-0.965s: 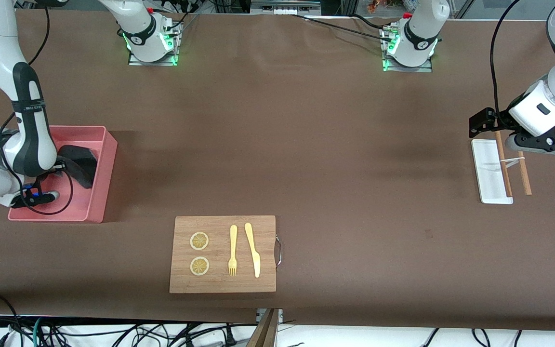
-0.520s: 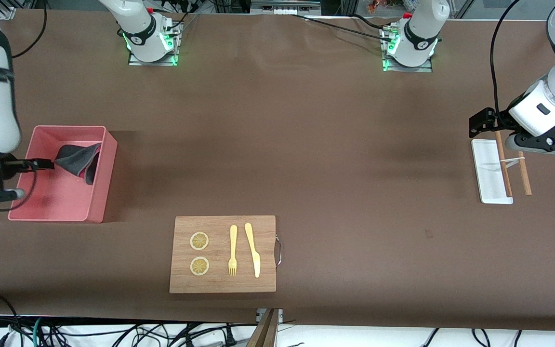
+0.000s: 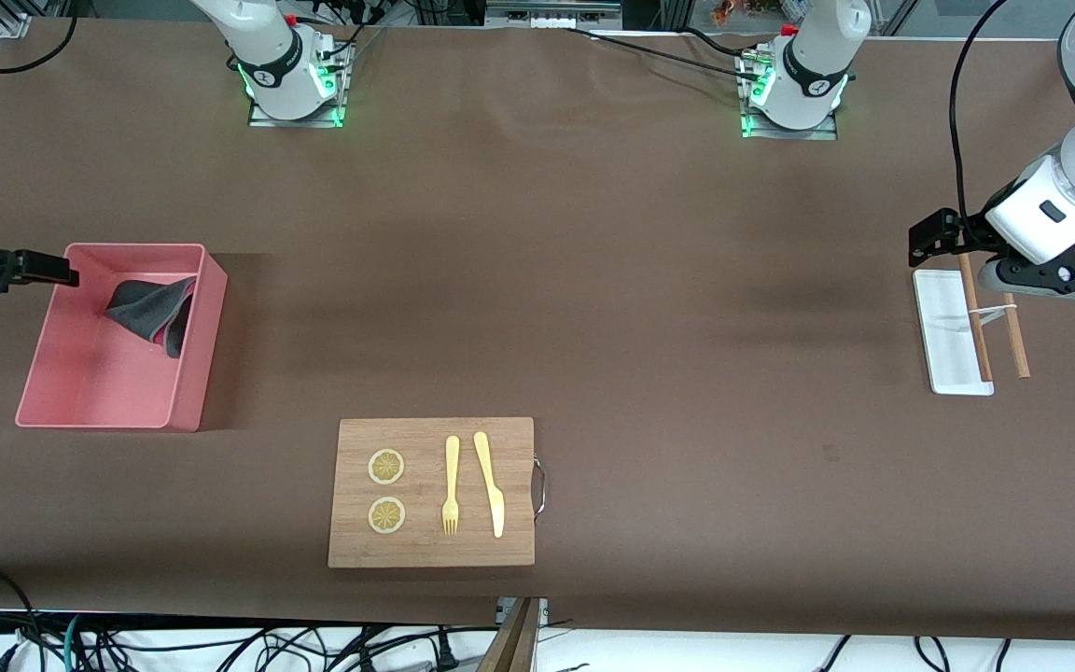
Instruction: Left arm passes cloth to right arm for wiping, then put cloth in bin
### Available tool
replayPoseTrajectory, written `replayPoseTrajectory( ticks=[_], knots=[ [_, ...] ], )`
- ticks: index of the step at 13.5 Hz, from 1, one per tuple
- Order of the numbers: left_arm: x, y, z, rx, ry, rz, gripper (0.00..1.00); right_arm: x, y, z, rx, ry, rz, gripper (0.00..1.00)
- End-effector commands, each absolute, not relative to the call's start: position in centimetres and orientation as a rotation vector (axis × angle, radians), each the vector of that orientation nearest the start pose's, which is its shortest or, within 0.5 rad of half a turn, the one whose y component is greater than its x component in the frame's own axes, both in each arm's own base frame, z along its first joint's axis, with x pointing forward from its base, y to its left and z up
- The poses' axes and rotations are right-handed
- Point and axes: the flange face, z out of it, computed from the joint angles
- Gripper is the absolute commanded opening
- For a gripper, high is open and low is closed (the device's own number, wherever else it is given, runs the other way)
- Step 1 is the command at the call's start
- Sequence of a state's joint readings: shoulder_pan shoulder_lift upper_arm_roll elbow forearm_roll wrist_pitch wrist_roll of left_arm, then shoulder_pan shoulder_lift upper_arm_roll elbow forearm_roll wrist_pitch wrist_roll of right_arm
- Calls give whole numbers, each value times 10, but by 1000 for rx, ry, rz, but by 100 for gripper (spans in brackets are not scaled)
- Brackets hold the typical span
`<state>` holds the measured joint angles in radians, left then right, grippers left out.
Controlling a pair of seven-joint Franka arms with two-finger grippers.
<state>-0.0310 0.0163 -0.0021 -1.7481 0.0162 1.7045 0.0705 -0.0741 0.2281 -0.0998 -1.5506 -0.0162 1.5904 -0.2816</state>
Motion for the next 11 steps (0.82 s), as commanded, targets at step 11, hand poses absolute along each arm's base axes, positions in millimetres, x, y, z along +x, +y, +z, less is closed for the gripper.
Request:
replayPoseTrajectory(
  ticks=[11],
  knots=[
    [558,-16,547,-3138,159,84,100,538,-28,621,-3145,172,114,100]
  ],
)
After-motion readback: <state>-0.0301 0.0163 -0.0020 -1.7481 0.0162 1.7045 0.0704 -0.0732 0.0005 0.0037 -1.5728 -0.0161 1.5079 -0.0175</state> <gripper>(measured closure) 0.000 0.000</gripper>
